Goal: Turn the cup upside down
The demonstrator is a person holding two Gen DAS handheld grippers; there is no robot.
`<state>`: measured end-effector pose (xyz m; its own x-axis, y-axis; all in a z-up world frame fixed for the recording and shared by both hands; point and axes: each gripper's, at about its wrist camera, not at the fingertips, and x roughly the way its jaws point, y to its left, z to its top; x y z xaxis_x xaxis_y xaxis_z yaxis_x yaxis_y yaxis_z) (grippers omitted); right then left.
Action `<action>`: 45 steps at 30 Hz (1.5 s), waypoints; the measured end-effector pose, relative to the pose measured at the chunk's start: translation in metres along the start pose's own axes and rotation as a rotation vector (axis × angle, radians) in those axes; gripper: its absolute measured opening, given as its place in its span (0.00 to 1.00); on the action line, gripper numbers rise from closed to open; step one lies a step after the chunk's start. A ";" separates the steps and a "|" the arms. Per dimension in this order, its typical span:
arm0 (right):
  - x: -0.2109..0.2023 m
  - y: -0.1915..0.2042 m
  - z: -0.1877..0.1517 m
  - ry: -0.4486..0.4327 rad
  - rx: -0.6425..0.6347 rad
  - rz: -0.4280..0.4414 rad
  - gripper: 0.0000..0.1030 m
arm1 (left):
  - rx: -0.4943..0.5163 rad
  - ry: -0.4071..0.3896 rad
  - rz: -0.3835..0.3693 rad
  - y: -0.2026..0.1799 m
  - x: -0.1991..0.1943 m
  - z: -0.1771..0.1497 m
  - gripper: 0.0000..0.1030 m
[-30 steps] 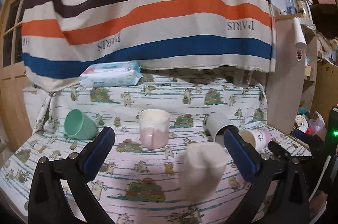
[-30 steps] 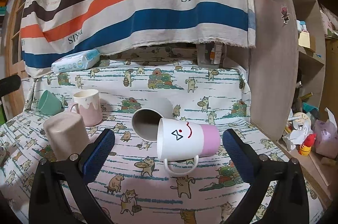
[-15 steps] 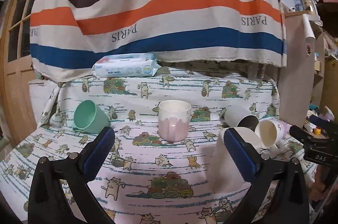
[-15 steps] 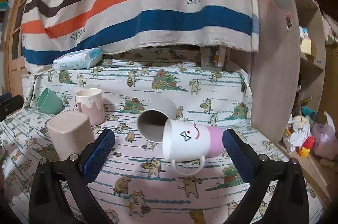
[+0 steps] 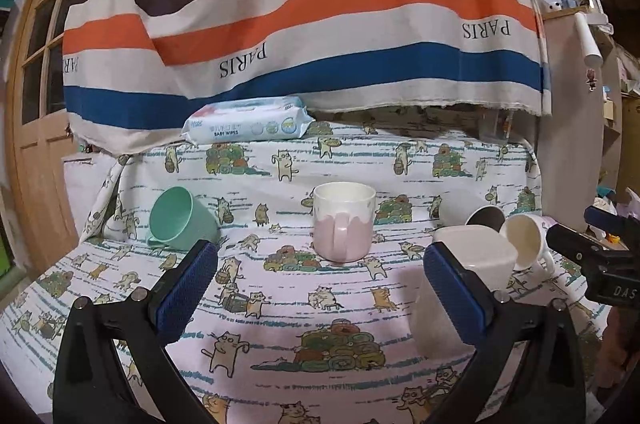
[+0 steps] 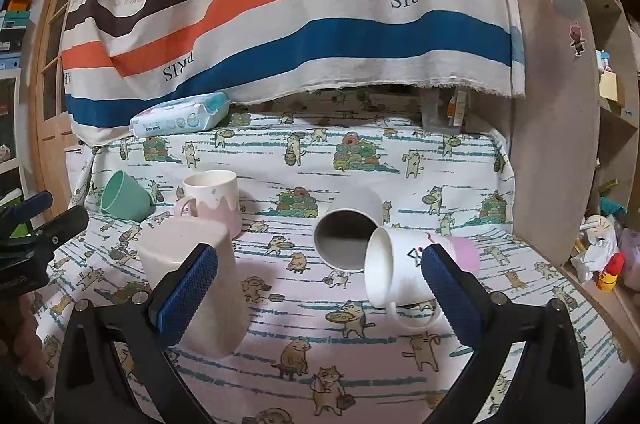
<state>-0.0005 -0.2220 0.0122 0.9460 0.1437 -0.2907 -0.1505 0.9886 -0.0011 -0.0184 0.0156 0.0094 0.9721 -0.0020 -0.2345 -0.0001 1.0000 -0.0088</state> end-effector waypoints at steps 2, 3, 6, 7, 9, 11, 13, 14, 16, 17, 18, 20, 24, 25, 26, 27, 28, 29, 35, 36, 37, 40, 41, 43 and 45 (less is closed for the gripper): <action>0.003 0.001 0.000 0.016 0.018 0.001 1.00 | 0.011 0.018 0.007 -0.002 0.003 -0.001 0.99; 0.003 0.002 0.000 0.016 0.015 -0.003 1.00 | 0.017 0.034 0.018 -0.003 0.007 -0.002 0.99; -0.001 0.005 -0.001 -0.006 -0.003 -0.021 1.00 | 0.016 0.064 0.041 -0.003 0.012 -0.003 0.99; -0.001 0.007 -0.001 -0.006 -0.010 -0.026 1.00 | 0.016 0.061 0.038 -0.003 0.012 -0.004 0.99; 0.000 0.009 -0.001 0.002 -0.021 -0.028 1.00 | 0.033 0.064 0.024 -0.006 0.012 -0.004 1.00; 0.000 0.009 0.000 0.000 -0.018 -0.029 1.00 | 0.063 0.080 0.001 -0.013 0.015 -0.004 1.00; 0.001 0.009 0.000 0.000 -0.015 -0.031 1.00 | 0.087 0.085 0.008 -0.019 0.016 -0.005 1.00; 0.001 0.009 0.000 0.001 -0.014 -0.034 1.00 | 0.092 0.085 0.029 -0.020 0.015 -0.005 1.00; 0.002 0.010 0.000 -0.001 -0.013 -0.040 1.00 | 0.088 0.081 0.041 -0.021 0.012 -0.005 1.00; 0.001 0.010 0.000 -0.001 -0.011 -0.048 1.00 | 0.082 0.074 0.030 -0.020 0.010 -0.005 1.00; 0.001 0.009 0.000 -0.002 -0.009 -0.055 1.00 | 0.067 0.069 0.022 -0.017 0.009 -0.005 1.00; 0.000 0.007 -0.001 -0.001 -0.002 -0.059 1.00 | 0.015 0.066 0.010 -0.007 0.009 -0.005 1.00; 0.000 0.006 -0.001 -0.001 -0.003 -0.058 1.00 | -0.032 0.061 0.032 0.002 0.009 -0.004 1.00; 0.000 0.006 -0.001 -0.001 -0.003 -0.059 1.00 | -0.029 0.061 0.030 0.001 0.009 -0.004 1.00; 0.000 0.006 -0.001 -0.001 -0.003 -0.058 1.00 | -0.024 0.060 0.029 0.000 0.008 -0.004 1.00; 0.000 0.006 -0.001 0.000 -0.003 -0.058 1.00 | -0.016 0.061 0.027 -0.002 0.008 -0.004 1.00; 0.000 0.006 -0.001 -0.003 -0.004 -0.059 1.00 | -0.010 0.063 0.027 -0.003 0.009 -0.004 1.00; 0.000 0.006 -0.001 -0.003 -0.003 -0.059 1.00 | -0.007 0.065 0.026 -0.004 0.009 -0.004 1.00; 0.000 0.007 0.000 -0.003 -0.004 -0.059 1.00 | -0.011 0.062 0.022 -0.004 0.009 -0.004 1.00; 0.000 0.007 -0.001 -0.004 -0.003 -0.062 1.00 | -0.011 0.060 0.020 -0.004 0.009 -0.005 1.00; 0.000 0.006 -0.001 -0.004 -0.001 -0.073 1.00 | -0.009 0.062 0.021 -0.004 0.009 -0.005 1.00; -0.001 0.003 -0.002 -0.007 0.012 -0.092 1.00 | -0.009 0.062 0.021 -0.004 0.009 -0.005 1.00; -0.002 0.003 -0.002 -0.007 0.013 -0.084 1.00 | -0.009 0.062 0.021 -0.004 0.009 -0.005 1.00; -0.001 0.004 -0.002 -0.004 0.002 -0.073 1.00 | -0.009 0.062 0.021 -0.004 0.009 -0.005 1.00; -0.002 0.006 -0.002 -0.004 -0.009 -0.065 1.00 | -0.009 0.062 0.022 -0.004 0.009 -0.005 1.00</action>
<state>-0.0038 -0.2164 0.0104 0.9548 0.0796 -0.2864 -0.0914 0.9954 -0.0280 -0.0106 0.0113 0.0026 0.9555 0.0191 -0.2943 -0.0236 0.9997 -0.0116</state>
